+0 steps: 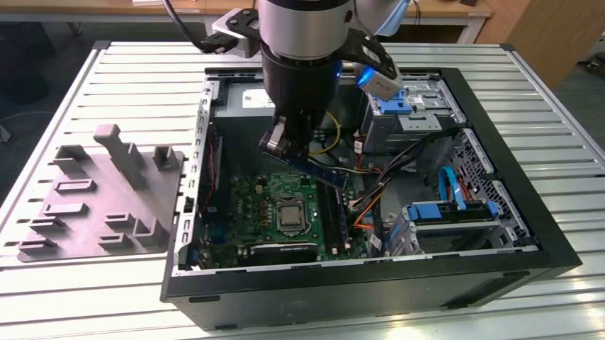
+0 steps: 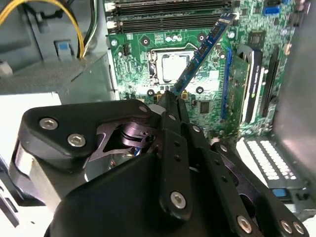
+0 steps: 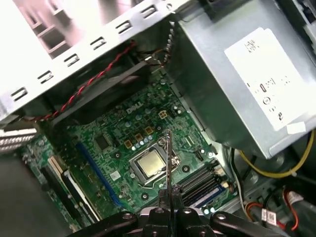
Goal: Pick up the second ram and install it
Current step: 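Insert the second ram into the second slot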
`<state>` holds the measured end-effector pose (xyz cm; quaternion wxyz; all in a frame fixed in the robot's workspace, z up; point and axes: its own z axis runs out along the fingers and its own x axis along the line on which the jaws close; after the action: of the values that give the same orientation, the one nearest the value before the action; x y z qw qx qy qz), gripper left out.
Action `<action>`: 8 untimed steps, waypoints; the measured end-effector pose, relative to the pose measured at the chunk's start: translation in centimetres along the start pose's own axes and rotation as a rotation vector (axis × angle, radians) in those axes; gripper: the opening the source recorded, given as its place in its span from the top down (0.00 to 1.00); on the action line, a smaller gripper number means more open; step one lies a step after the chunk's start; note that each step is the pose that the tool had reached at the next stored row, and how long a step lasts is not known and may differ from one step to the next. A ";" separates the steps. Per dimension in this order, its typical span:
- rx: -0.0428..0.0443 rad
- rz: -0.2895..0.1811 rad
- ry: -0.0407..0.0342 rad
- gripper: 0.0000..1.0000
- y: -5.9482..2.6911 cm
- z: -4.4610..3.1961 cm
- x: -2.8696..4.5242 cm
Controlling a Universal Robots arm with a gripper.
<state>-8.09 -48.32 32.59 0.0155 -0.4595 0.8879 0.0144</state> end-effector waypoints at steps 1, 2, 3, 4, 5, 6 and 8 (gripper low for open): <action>0.0007 0.018 -0.0002 0.87 0.00 0.02 0.00; 0.0015 0.036 -0.0004 0.87 0.00 0.05 0.00; 0.0022 0.054 -0.0006 0.87 0.00 0.07 0.00; 0.0029 0.072 -0.0008 0.87 0.00 0.09 0.00; 0.0037 0.091 -0.0010 0.87 0.00 0.12 0.00; 0.0045 0.110 -0.0012 0.87 0.00 0.14 0.01; 0.0060 0.147 -0.0017 0.87 0.00 0.19 0.01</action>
<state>-8.09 -48.31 32.40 0.0165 -0.3930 0.9193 0.0132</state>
